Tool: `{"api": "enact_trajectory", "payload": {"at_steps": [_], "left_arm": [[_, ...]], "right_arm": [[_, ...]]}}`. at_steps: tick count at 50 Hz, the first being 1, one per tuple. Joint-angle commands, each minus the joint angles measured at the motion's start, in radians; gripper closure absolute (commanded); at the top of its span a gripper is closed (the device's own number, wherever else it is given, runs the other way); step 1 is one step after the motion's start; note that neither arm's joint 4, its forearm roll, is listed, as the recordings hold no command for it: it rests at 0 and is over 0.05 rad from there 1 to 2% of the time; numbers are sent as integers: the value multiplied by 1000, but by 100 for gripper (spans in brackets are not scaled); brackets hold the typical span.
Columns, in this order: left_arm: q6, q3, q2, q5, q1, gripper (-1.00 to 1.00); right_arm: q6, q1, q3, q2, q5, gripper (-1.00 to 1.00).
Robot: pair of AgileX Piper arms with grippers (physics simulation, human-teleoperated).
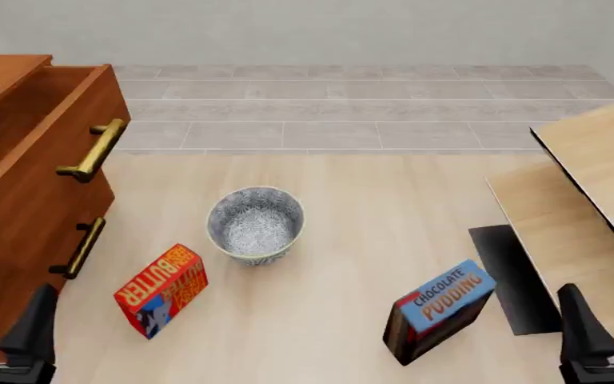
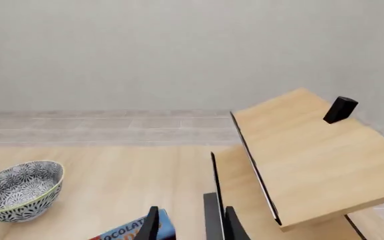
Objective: Close the top drawer of the cabinet.
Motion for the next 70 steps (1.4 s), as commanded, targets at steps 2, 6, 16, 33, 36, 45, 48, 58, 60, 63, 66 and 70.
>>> {"api": "enact_trajectory", "payload": {"at_steps": [2, 6, 16, 33, 36, 45, 48, 58, 60, 63, 66, 70], "left_arm": [[6, 15, -29, 36, 3, -100], [136, -20, -29, -9, -33, -100], [161, -39, -29, -13, -57, -100], [320, -40, -29, -113, -133, -100], [331, -44, -29, -116, -138, -100], [458, -6, -29, -198, -199, -100], [513, 18, -29, -248, -220, -100], [598, 18, -29, -266, -237, -100], [622, 21, -29, -277, -248, -100], [682, 28, -29, -294, -272, -100], [693, 28, -29, -296, -275, -100], [739, 28, -29, -299, -295, -100]], "right_arm": [[-14, 9, 17, -28, 32, -100], [-12, -5, 17, -28, 18, -100], [-10, -2, 27, -28, 9, -100], [-16, -4, 29, -28, 9, -100], [-17, -5, 29, -28, 8, -100], [-14, -10, 28, -28, 10, -100], [-16, -9, 28, -28, 9, -100], [-22, -6, 29, -28, 9, -100], [-21, -8, 29, -28, 6, -100], [-22, -8, 29, -28, 5, -100], [-21, -8, 29, -28, 4, -100], [-21, -8, 29, -28, 2, -100]]}}
